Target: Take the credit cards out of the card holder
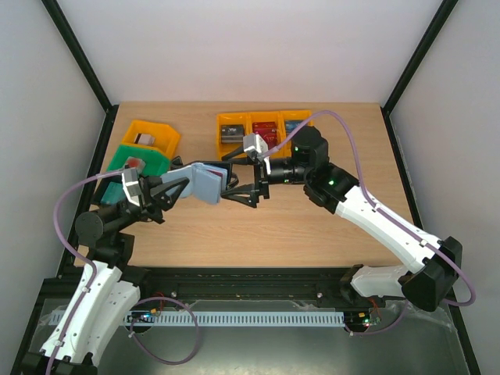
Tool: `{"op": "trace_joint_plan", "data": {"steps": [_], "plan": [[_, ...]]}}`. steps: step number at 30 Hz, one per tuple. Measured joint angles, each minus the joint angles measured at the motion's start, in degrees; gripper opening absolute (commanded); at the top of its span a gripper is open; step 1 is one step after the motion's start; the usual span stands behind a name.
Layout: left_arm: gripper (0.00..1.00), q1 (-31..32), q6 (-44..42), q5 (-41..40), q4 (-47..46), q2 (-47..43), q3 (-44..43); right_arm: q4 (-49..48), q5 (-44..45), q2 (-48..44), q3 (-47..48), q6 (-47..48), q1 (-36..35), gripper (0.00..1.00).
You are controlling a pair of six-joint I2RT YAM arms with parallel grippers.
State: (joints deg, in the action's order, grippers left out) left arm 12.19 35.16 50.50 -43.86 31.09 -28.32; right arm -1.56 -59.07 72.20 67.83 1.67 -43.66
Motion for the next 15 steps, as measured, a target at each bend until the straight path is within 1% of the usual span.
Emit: {"op": "trace_joint_plan", "data": {"steps": [8, 10, 15], "plan": [[0.02, 0.0, 0.0, 0.0, -0.1, -0.4, 0.2, 10.7, 3.5, -1.2, 1.1, 9.5, -0.2, 1.0], [0.02, 0.0, 0.0, 0.0, -0.2, -0.4, 0.2, 12.0, 4.0, -1.3, 1.1, 10.1, -0.2, 0.97], [0.02, 0.0, 0.0, 0.0, -0.2, -0.4, 0.2, 11.3, 4.0, -1.3, 1.1, 8.8, -0.2, 0.94]]}}
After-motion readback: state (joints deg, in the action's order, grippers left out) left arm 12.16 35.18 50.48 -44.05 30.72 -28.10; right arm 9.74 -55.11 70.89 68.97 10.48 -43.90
